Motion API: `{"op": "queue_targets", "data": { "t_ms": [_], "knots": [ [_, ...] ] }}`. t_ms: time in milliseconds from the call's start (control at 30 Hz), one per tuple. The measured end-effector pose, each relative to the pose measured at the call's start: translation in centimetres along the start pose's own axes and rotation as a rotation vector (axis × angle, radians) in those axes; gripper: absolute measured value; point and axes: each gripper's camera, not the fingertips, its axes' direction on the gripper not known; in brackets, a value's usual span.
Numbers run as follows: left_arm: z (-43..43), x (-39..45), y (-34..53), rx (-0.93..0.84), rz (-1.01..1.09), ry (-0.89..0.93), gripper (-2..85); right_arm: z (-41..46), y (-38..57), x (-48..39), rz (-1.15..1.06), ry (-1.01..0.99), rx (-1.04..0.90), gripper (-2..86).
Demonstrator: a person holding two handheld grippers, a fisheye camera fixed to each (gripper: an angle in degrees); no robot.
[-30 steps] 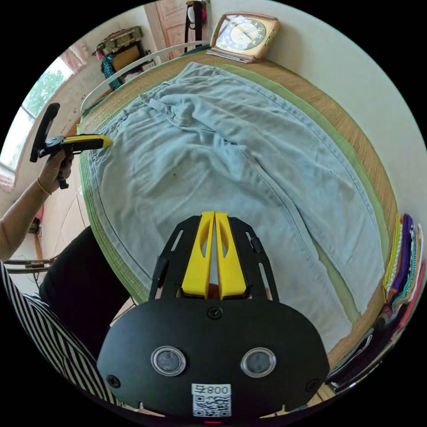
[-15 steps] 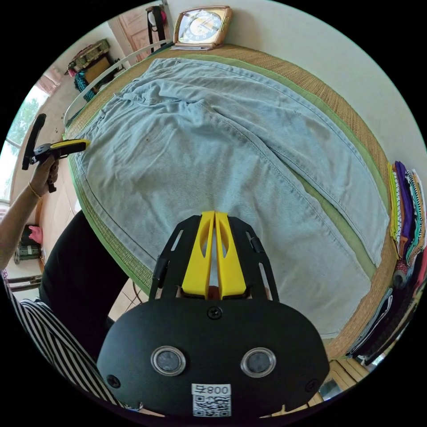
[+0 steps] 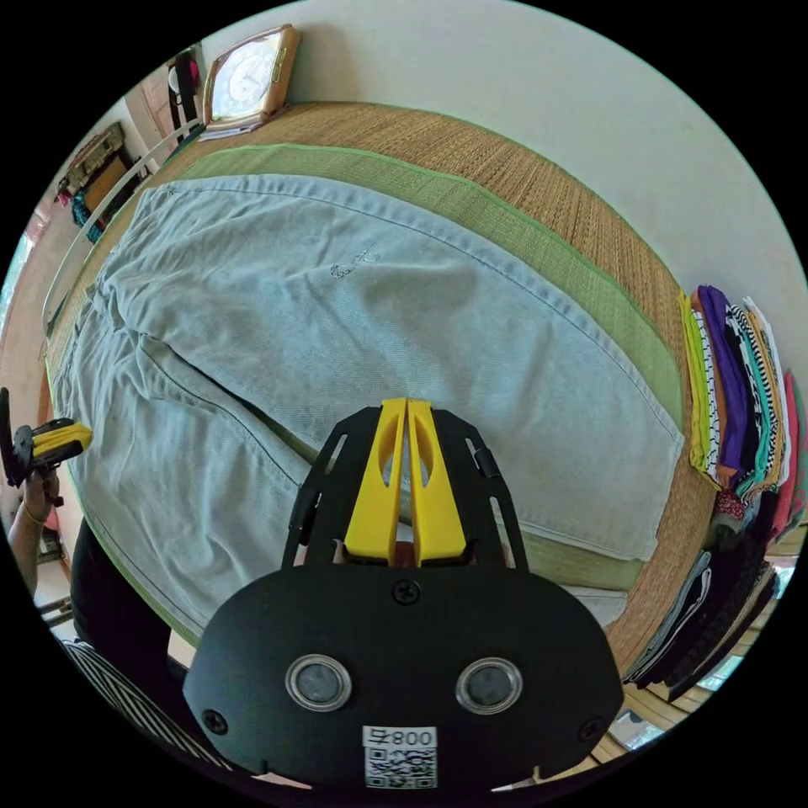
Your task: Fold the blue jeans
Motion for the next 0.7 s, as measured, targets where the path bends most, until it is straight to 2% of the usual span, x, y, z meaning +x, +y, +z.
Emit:
{"op": "queue_targets", "data": {
  "t_ms": [267, 400, 533, 700],
  "knots": [
    [1.2, 0.7, -1.2, 0.015, 0.011, -0.005, 0.1, -0.4, 2.9, 1.2, 0.035, -0.042, 0.04, -0.2],
    [-1.4, -1.9, -3.7, 0.187, -0.024, 0.018, 0.2, -2.3, 1.8, 2.1, 0.077, -0.02, 0.103, -0.3],
    [-2.9, -6.1, -9.1, 0.277, -0.002, 0.011, 0.5, -4.9, -2.2, 0.9, 0.004, -0.085, 0.232, -0.2],
    [-2.1, -10.8, -17.3, 0.264, 0.021, -0.008, 1.3, -4.2, -9.5, -3.1, -0.153, -0.093, 0.231, 0.3]
  ]
}}
